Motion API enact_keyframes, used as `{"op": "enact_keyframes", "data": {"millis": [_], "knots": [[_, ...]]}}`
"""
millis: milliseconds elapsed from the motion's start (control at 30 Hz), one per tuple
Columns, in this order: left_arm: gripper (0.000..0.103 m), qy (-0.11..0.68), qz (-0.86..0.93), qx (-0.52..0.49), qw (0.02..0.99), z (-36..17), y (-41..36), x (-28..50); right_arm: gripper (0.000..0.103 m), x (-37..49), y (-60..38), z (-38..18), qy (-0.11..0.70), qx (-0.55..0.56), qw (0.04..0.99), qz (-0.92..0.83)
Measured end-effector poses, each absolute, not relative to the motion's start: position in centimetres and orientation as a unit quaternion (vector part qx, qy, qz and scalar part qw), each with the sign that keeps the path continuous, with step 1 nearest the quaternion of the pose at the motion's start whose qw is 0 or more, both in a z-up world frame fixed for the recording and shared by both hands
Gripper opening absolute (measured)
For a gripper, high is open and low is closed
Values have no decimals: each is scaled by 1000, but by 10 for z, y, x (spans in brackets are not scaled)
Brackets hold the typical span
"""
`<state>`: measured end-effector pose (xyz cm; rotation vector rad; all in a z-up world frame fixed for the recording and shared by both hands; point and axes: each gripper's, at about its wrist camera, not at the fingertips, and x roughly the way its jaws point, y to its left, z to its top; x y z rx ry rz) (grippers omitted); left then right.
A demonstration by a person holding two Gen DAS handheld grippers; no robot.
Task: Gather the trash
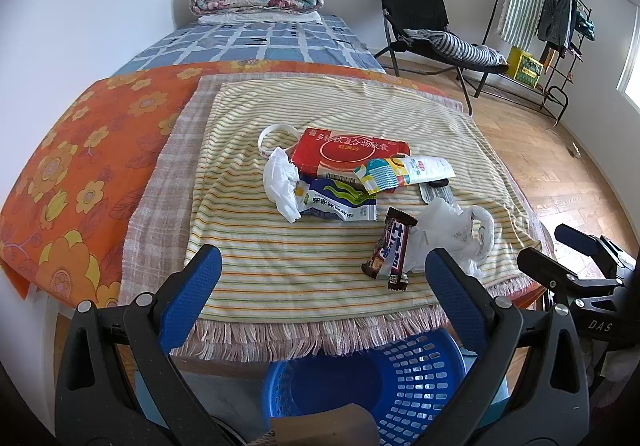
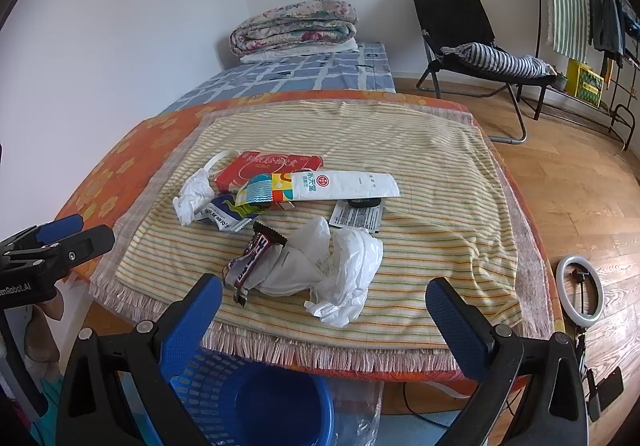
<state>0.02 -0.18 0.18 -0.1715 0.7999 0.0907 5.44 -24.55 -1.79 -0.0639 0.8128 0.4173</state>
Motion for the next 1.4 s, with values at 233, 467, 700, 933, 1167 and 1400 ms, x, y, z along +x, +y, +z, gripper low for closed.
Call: {"op": "enact_keyframes", "data": {"millis": [233, 467, 700, 933, 1167, 1400], "knots": [[103, 390, 43, -83, 916, 2, -2, 0, 103, 55, -246, -19, 393, -30, 897, 201], [103, 390, 43, -83, 916, 2, -2, 1, 103, 54, -244, -20, 395, -30, 896, 201], [103, 390, 43, -83, 916, 1, -2, 0, 103, 54, -243, -22, 397, -29, 895, 203], [103, 391, 42, -83, 916, 0, -5, 0, 103, 55, -244, -22, 398, -29, 894, 205], [103, 391, 43, -84, 915, 0, -5, 0, 103, 54, -243, -23, 399, -28, 893, 205], [103, 391, 42, -83, 915, 0, -5, 0, 103, 53, -243, -24, 402, -28, 892, 207]]}}
